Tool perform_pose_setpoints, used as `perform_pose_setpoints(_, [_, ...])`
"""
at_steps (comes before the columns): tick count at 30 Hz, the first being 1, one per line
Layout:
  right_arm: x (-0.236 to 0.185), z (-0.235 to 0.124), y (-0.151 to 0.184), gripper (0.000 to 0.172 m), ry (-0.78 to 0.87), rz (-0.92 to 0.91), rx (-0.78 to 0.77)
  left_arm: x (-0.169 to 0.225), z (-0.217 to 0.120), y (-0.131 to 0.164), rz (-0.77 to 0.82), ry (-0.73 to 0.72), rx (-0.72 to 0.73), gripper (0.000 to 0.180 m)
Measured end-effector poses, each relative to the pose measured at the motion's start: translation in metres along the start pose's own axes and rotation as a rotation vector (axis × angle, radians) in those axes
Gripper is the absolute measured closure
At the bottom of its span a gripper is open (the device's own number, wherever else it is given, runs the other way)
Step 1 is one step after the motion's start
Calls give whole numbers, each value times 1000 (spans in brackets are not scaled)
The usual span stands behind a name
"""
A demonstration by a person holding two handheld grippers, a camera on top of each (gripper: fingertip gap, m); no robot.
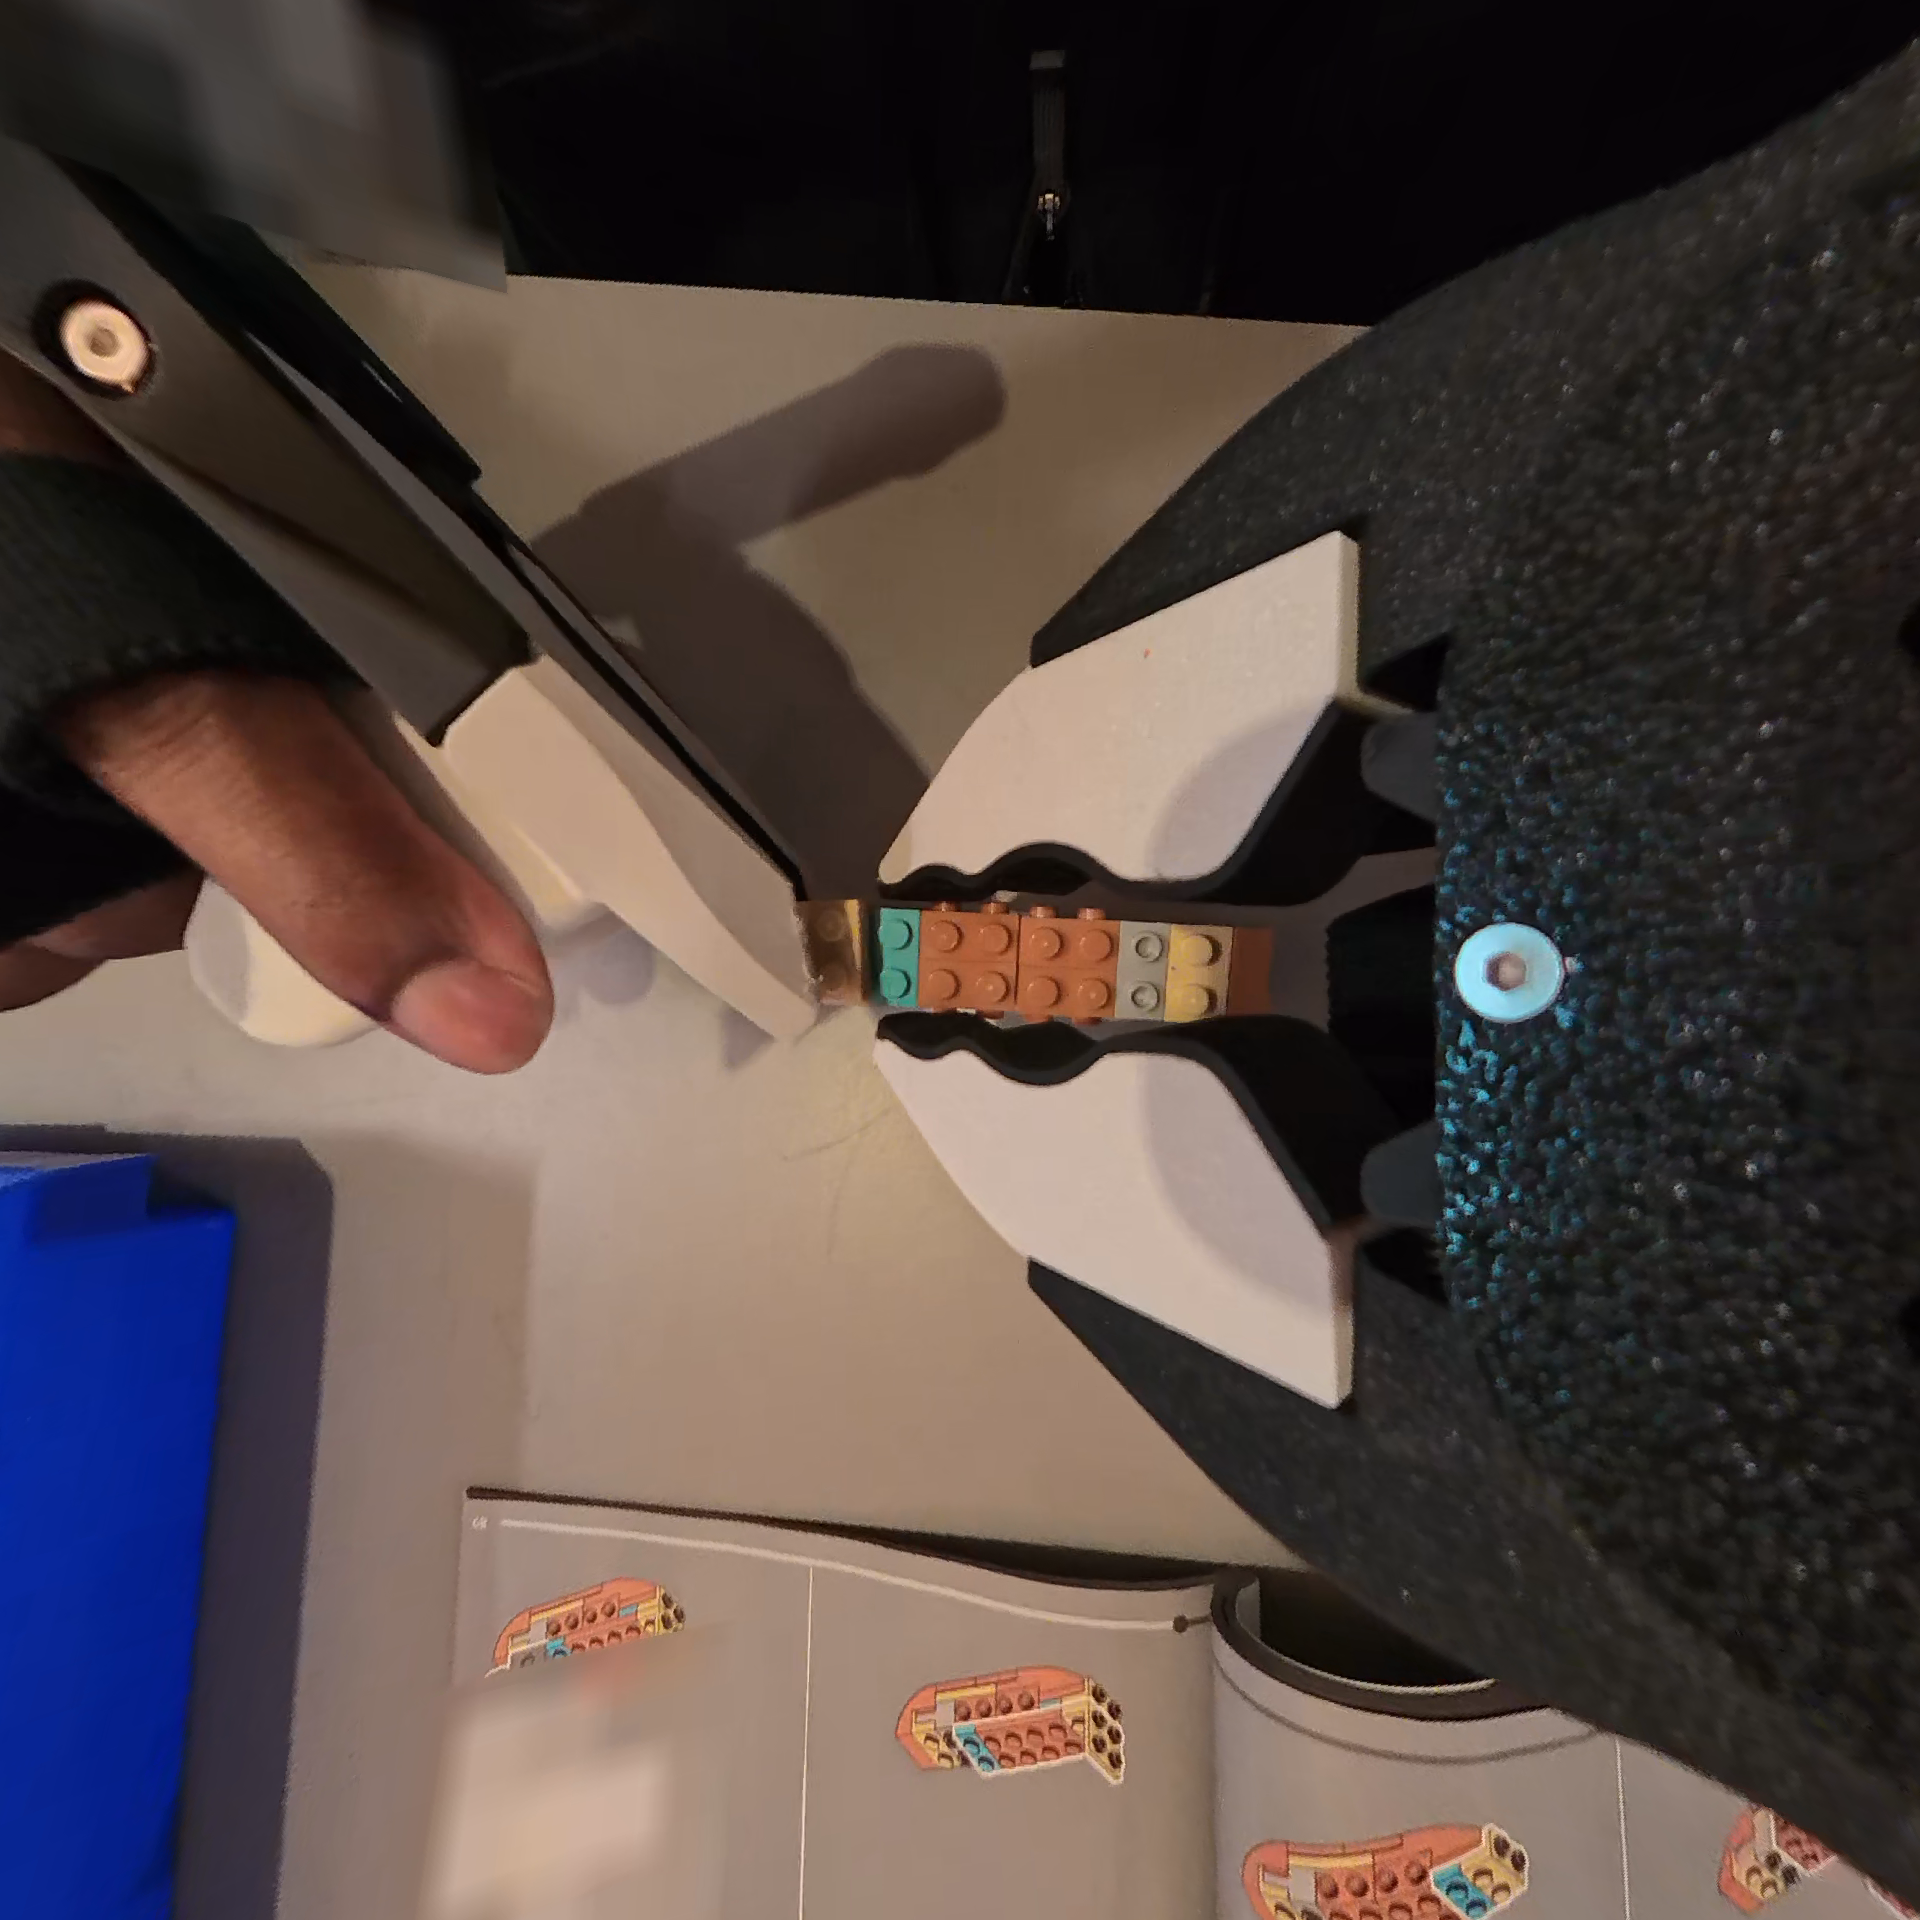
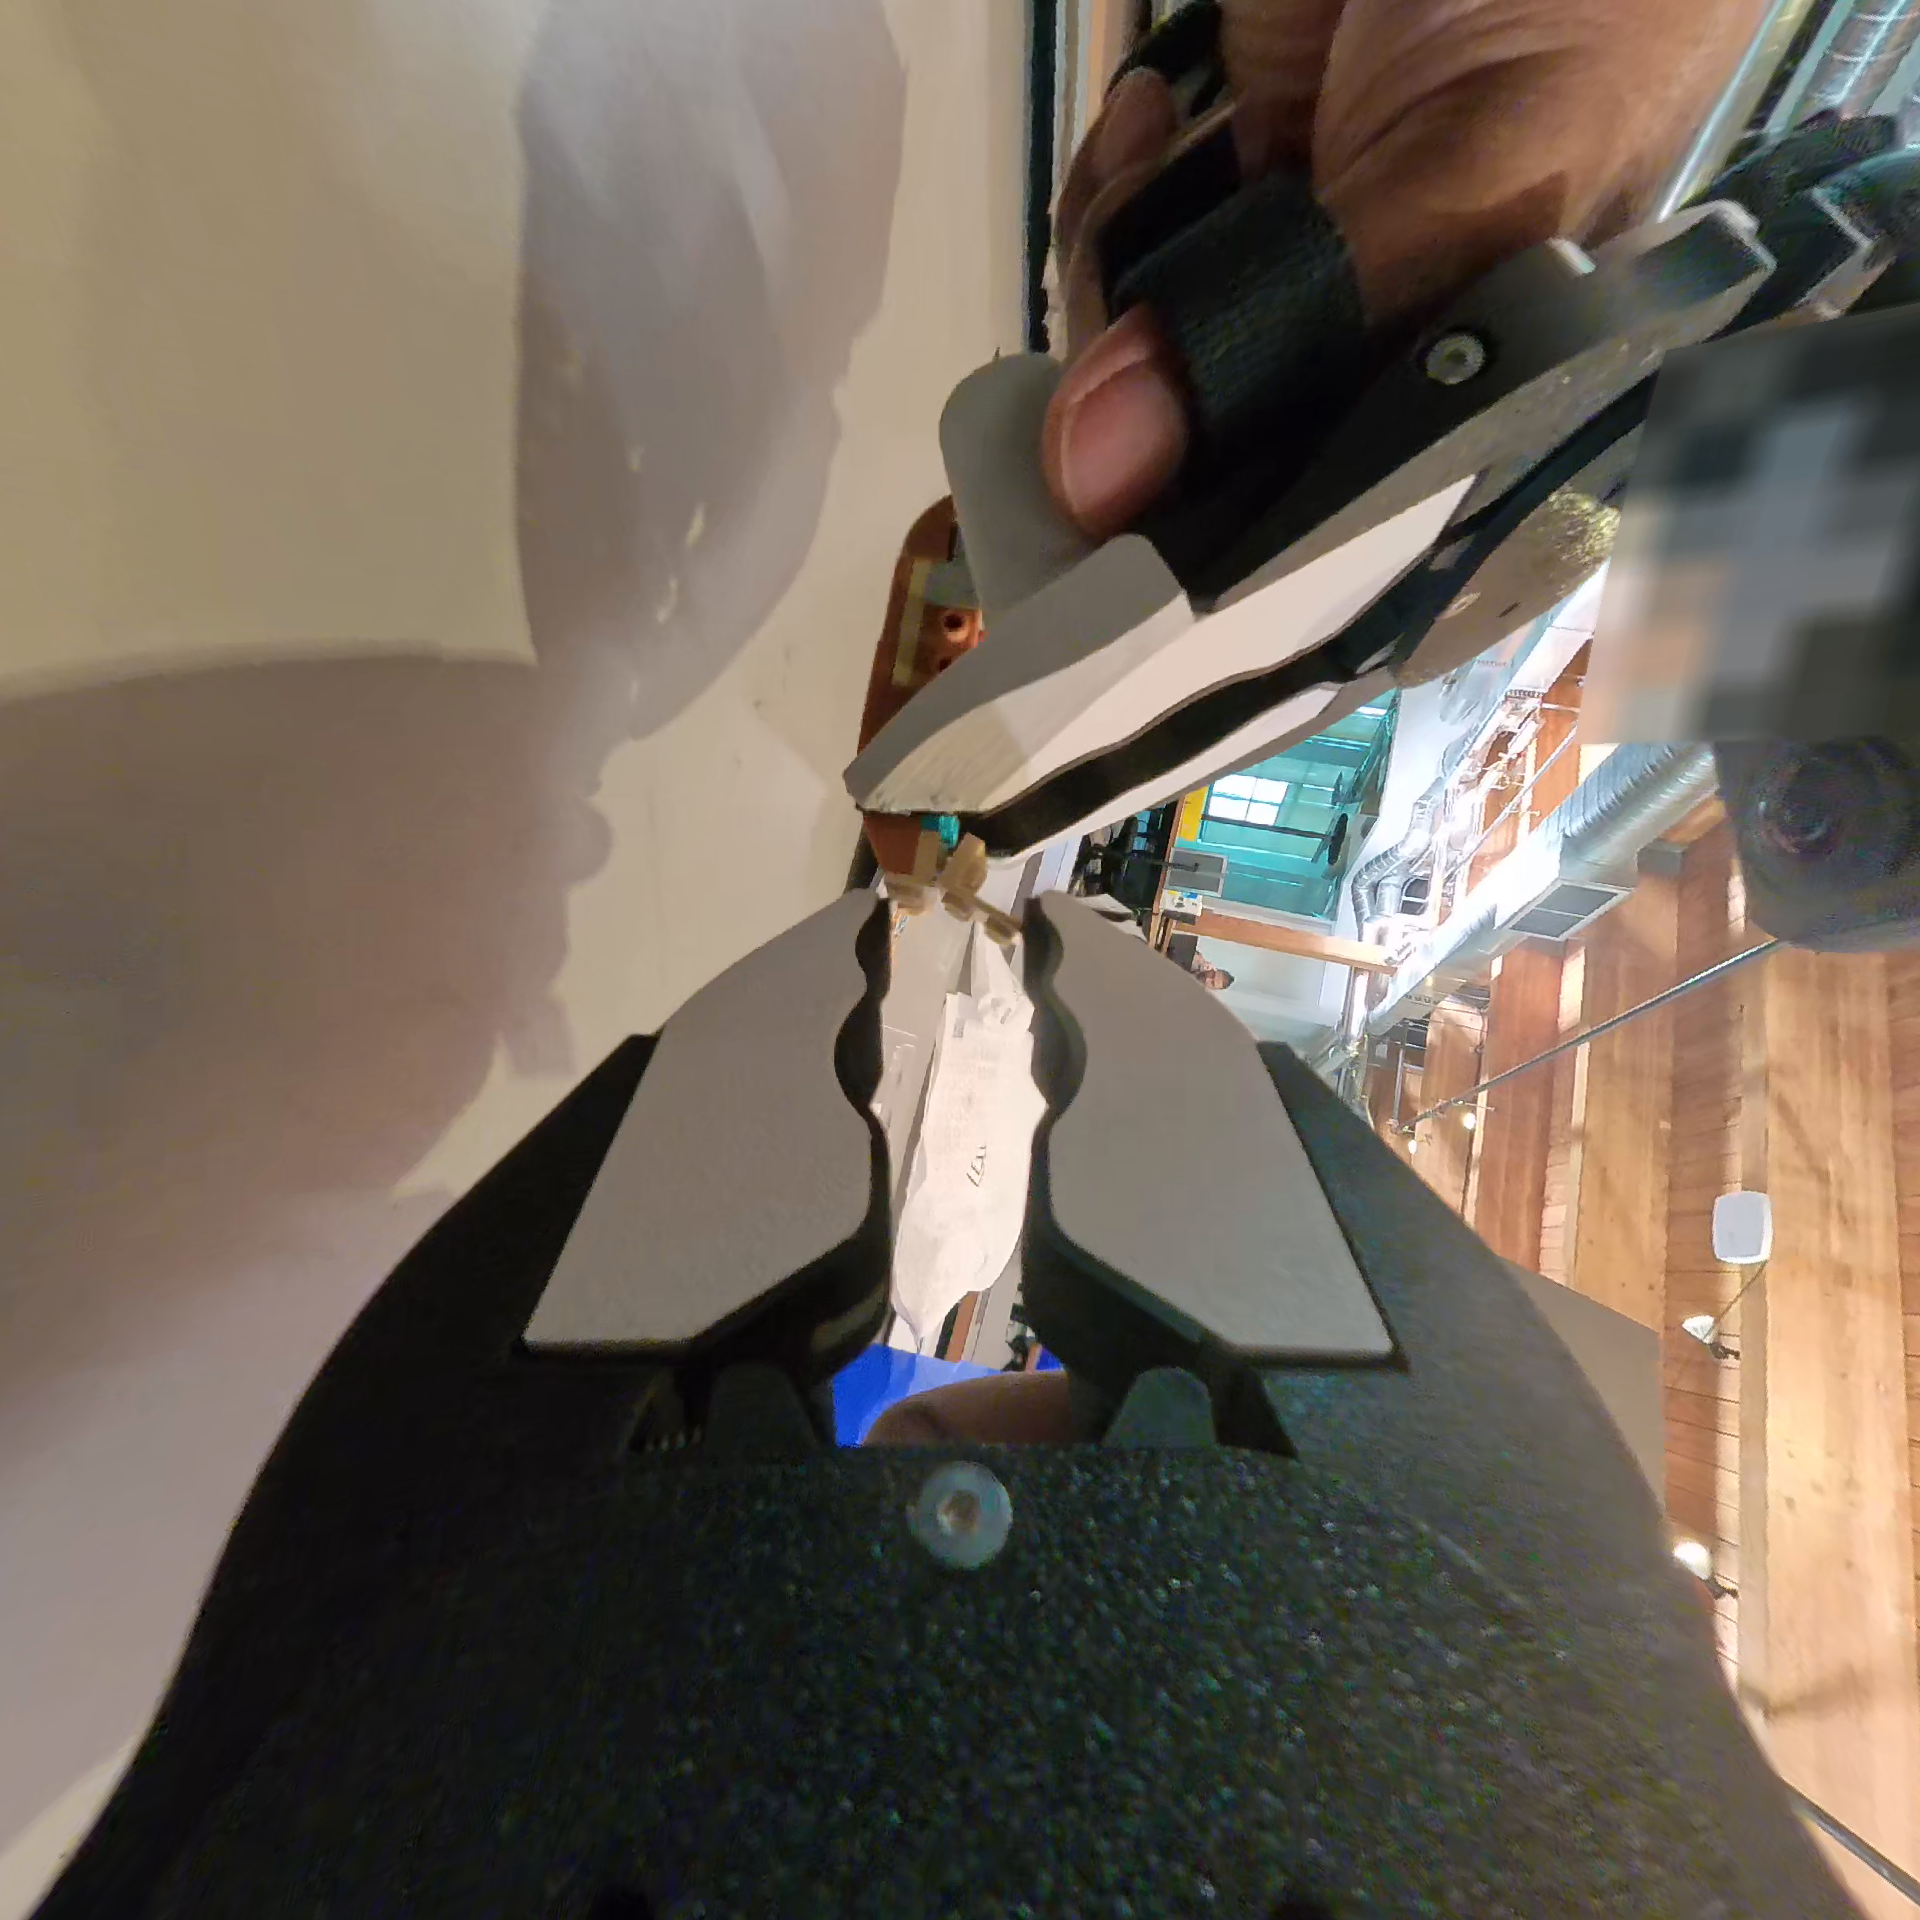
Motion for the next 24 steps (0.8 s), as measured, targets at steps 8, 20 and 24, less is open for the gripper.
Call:
perform_pose_setpoints(8, [-4, 1, -1, 146, -24, -29, 1, 1, 4, 1, 21, -1, -37, 160])
perform_pose_setpoints(20, [-11, 8, 4, 139, -9, -22, 12, -9, 13, 3, 19, 17, -35, 160])
perform_pose_setpoints(24, [-11, 10, 5, 138, -8, 0, 17, -13, 15, 3, 21, 22, -21, 160])
Point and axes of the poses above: each gripper's, where its closed fingertips meet, z out along the fingers, y out of its underside, x = y × z across the jaws, the point moved 7 cm from there along -z, back along the fingers, and after that the axes turned 7 degrees about -x, right-handed, at the moved point
